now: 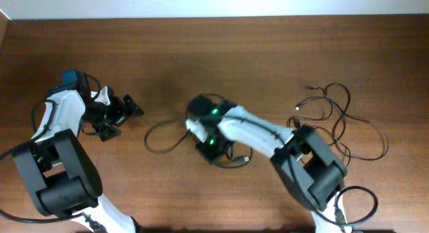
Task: Untangle cables
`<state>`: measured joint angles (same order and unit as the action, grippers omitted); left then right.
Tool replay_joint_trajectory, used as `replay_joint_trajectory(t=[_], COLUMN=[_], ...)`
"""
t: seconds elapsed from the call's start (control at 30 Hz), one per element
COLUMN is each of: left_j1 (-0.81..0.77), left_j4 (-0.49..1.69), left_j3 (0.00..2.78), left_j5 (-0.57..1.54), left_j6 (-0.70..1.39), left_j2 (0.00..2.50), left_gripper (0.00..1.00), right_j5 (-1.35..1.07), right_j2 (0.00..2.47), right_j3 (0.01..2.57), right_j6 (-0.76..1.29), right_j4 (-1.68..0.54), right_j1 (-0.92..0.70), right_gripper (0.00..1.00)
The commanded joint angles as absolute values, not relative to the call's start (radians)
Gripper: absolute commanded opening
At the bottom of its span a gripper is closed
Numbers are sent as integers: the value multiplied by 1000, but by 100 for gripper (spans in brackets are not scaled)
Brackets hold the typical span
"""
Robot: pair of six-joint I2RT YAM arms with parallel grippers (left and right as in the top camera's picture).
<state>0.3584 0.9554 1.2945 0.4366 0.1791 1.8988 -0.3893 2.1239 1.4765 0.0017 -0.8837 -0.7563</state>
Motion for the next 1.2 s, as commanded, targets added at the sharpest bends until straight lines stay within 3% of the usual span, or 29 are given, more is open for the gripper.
replay_joint_trajectory(t=[0.0,0.2,0.3,0.53,0.8,1.03,1.17], left_j1=[357,357,357,357,357,357,357], left_j4=[955,955,954,954,954,955,955], left_j3=[1309,1309,1309,1309,1309,1309,1309], left_j5=[437,437,437,437,437,437,437], left_j6=[178,178,178,178,178,178,178], left_j2=[1881,1881,1881,1881,1881,1881,1881], left_gripper=[99,99,99,99,99,99,99], right_j5=[-812,-1236,-1031,-672,-123,-63,-17], right_j2=[2133,2132,2093,1919,1903,1905,1905], right_j3=[1467,1472,1502,1668,1632,1411,1301], right_j6=[6,-108,19,20,-55,-43,-43], right_j4=[-846,-833,-833,-934,-1265,-1169,-977], right_j1=[-662,-485,-419,-327,-440,-632,-667], right_gripper=[4,4,4,4,4,6,26])
